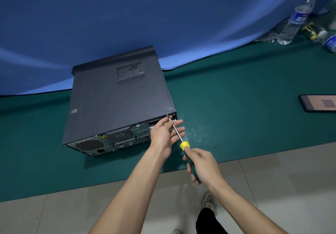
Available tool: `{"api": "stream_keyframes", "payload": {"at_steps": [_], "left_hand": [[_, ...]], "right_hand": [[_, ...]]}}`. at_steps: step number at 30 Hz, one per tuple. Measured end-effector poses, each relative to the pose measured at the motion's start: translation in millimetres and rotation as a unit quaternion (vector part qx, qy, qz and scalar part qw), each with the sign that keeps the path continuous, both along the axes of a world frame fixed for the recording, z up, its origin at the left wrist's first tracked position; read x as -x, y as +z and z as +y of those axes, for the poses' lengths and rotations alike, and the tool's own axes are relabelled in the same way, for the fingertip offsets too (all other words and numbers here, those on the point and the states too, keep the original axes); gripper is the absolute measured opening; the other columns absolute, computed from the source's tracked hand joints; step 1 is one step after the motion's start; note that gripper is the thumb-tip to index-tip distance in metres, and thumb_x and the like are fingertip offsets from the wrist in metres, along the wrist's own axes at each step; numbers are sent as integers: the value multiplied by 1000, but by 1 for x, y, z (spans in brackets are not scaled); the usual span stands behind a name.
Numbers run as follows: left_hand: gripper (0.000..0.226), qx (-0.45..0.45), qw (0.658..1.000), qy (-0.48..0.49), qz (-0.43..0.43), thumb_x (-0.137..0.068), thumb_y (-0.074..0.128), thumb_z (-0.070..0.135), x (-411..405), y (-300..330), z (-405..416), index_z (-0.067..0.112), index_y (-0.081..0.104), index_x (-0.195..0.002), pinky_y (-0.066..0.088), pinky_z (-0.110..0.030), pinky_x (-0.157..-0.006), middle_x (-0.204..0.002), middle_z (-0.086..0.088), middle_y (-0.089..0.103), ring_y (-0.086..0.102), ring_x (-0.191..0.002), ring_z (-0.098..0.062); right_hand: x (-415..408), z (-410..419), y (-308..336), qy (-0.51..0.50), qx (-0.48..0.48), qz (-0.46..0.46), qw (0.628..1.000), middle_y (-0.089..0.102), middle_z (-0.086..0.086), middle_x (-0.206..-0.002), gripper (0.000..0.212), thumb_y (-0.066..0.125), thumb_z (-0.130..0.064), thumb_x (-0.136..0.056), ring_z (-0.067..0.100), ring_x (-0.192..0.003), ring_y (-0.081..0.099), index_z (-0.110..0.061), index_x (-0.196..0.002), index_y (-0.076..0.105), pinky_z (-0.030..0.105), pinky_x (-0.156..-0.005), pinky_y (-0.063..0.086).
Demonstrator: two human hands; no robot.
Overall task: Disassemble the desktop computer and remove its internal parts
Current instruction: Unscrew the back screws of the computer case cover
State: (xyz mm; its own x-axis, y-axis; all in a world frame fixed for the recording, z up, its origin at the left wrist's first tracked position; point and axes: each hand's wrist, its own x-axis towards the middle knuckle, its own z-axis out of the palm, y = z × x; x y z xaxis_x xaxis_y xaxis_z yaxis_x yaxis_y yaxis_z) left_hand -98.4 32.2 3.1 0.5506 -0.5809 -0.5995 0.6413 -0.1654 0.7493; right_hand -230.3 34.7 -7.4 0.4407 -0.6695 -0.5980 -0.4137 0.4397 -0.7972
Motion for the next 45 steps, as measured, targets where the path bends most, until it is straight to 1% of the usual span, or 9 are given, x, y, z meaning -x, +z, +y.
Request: {"api": "stream_keyframes", "payload": {"at_steps": [8,18,24,27,33,36,39,42,45], "left_hand": [[30,-12,1000,-3,-5,-98,43,3,-1,1,1,1,46,-128,56,-28,-50,-82,-13,70,65,-51,-18],[26,-32,999,-1,-29,-96,46,1,-3,0,-3,0,50,-122,56,-29,-47,-78,-13,69,65,-47,-17],[20,-40,999,8,-36,-95,49,2,-5,-4,-5,3,52,-114,54,-27,-45,-76,-12,69,66,-48,-17],[16,-47,998,11,-46,-95,49,3,-5,-4,-7,6,51,-110,54,-26,-44,-76,-12,69,66,-48,-16],[13,-56,997,14,-54,-96,49,5,-4,-5,-7,5,53,-108,52,-24,-42,-77,-11,68,64,-46,-13],[9,-65,996,9,-59,-96,48,8,-1,-5,-8,4,55,-99,51,-23,-41,-73,-8,68,64,-46,-14],[11,-82,994,-22,-69,-96,50,11,3,-4,-7,3,56,-99,49,-24,-40,-67,-7,67,61,-44,-15],[16,-113,986,-49,-108,-94,55,12,7,-3,-5,-3,58,-100,48,-24,-43,-63,-8,68,57,-39,-14],[12,-98,990,-35,-91,-96,49,6,9,1,-6,-4,54,-94,46,-21,-37,-66,-17,61,54,-36,-17]], "right_hand": [[-1,3,0,-7,-13,-4,1000,49,2,-46,36,49,-35,-96,16,-32,40,-11,-71,57,18,-37,29],[3,-2,3,-19,-196,-86,977,49,2,-51,37,49,-42,-94,14,-35,39,-10,-78,59,18,-37,28],[3,-3,5,-48,-358,-184,914,44,-1,-50,36,47,-42,-92,10,-33,35,-12,-74,54,17,-32,26],[1,-2,6,-67,-392,-220,891,42,-2,-49,35,48,-40,-91,9,-32,34,-11,-72,54,18,-30,25],[-3,2,10,-64,-317,-132,937,46,-1,-50,39,49,-45,-93,11,-34,37,-13,-71,55,17,-35,25],[-12,9,9,-57,-132,-26,989,49,-1,-45,39,52,-43,-92,15,-32,40,-13,-66,54,18,-39,28],[-18,16,5,-49,22,75,996,54,-4,-44,37,58,-43,-86,15,-36,47,-18,-62,48,24,-47,34],[-15,15,3,-36,2,56,998,60,-4,-51,36,59,-43,-87,15,-44,50,-17,-66,48,23,-47,35],[-11,6,11,-3,-110,-4,994,64,1,-62,36,46,-43,-95,15,-47,54,-12,-81,57,20,-43,37]]}}
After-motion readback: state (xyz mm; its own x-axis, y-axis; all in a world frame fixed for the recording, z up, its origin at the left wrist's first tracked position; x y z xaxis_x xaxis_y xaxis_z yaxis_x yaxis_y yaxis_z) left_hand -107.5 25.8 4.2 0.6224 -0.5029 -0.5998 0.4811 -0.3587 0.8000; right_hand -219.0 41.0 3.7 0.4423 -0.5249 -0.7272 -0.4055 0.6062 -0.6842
